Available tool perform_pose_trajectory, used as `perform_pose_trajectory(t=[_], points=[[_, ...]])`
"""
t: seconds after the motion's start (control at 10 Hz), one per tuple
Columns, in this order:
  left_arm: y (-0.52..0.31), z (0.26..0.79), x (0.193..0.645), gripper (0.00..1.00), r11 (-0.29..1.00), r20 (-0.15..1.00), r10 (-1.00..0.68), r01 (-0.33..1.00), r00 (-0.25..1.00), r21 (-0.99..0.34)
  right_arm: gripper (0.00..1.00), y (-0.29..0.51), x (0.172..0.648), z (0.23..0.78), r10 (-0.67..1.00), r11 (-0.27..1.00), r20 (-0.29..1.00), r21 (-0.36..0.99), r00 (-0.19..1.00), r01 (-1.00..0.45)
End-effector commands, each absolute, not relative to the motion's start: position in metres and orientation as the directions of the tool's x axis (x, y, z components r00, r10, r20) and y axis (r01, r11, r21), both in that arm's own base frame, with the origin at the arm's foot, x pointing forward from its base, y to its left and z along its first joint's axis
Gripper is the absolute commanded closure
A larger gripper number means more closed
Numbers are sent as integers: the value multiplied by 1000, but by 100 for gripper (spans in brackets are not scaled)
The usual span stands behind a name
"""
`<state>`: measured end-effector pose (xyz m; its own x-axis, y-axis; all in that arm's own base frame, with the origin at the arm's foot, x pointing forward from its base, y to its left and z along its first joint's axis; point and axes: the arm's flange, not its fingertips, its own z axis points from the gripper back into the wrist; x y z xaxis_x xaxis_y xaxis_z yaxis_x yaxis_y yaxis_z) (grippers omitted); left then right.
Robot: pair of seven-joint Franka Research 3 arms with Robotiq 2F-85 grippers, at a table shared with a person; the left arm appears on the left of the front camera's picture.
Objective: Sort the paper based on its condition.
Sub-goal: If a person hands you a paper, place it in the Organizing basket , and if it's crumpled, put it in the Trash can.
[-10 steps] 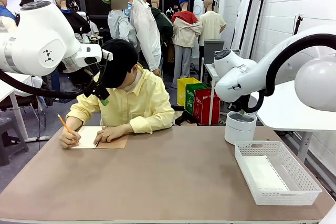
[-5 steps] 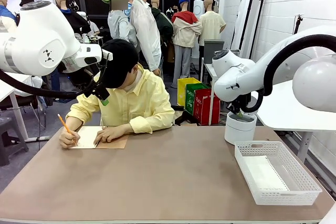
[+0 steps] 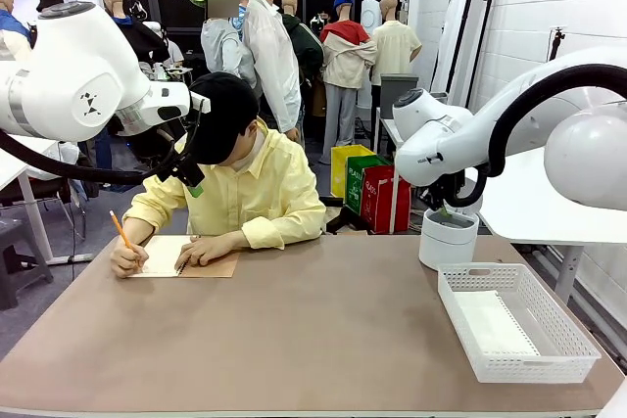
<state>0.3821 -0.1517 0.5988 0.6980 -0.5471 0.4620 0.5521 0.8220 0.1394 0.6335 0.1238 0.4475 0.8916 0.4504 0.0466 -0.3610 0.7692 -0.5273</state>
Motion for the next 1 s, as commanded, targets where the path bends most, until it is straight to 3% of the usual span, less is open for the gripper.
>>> perform_pose_trajectory(t=[0.0,0.2,0.3,0.9], points=[[-150,600,383,0,821,464,-548,554,696,140,50,132,628,454,443,779,26,-507,896,-370],[-150,600,383,0,821,464,-548,554,696,140,10,137,622,459,438,783,27,-503,898,-366],[-150,600,383,0,821,464,-548,554,696,140,0,138,620,460,438,785,29,-500,898,-366],[-150,600,383,0,821,464,-548,554,696,140,0,140,621,460,446,773,29,-517,894,-369]])
